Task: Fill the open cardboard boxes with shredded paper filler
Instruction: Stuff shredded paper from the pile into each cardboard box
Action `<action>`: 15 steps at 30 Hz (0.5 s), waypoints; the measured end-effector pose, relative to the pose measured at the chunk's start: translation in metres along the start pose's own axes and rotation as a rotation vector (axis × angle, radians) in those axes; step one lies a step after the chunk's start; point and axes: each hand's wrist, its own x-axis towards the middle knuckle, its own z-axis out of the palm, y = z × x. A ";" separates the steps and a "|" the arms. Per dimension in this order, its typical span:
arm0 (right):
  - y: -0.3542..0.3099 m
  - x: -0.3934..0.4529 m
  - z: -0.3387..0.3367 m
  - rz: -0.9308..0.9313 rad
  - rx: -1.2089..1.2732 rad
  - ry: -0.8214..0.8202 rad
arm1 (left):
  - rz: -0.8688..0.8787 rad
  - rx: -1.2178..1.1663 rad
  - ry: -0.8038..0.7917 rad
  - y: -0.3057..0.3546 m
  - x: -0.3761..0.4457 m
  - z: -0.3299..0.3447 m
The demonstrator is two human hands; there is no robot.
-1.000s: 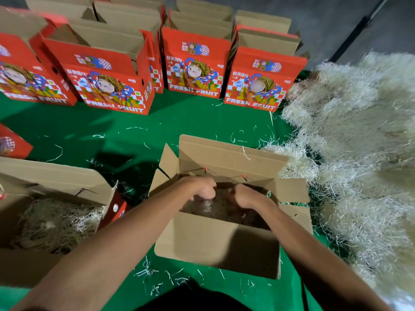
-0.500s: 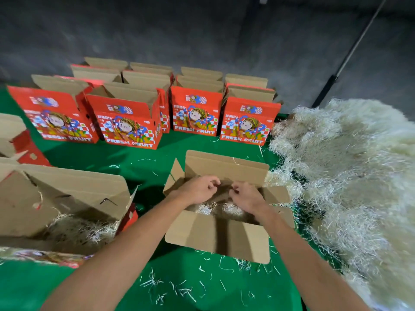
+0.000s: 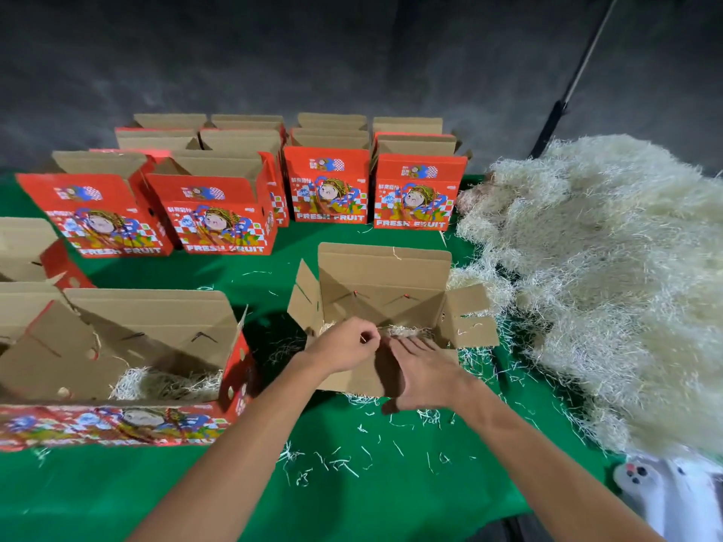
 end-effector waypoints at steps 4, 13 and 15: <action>-0.005 -0.003 -0.004 -0.046 0.128 -0.010 | -0.144 -0.066 -0.209 0.013 -0.013 -0.014; 0.015 0.010 -0.072 0.048 0.628 -0.133 | -0.130 0.208 -0.232 0.045 -0.015 -0.050; 0.018 0.018 -0.086 0.047 0.793 -0.177 | -0.082 0.338 -0.095 0.047 -0.010 -0.051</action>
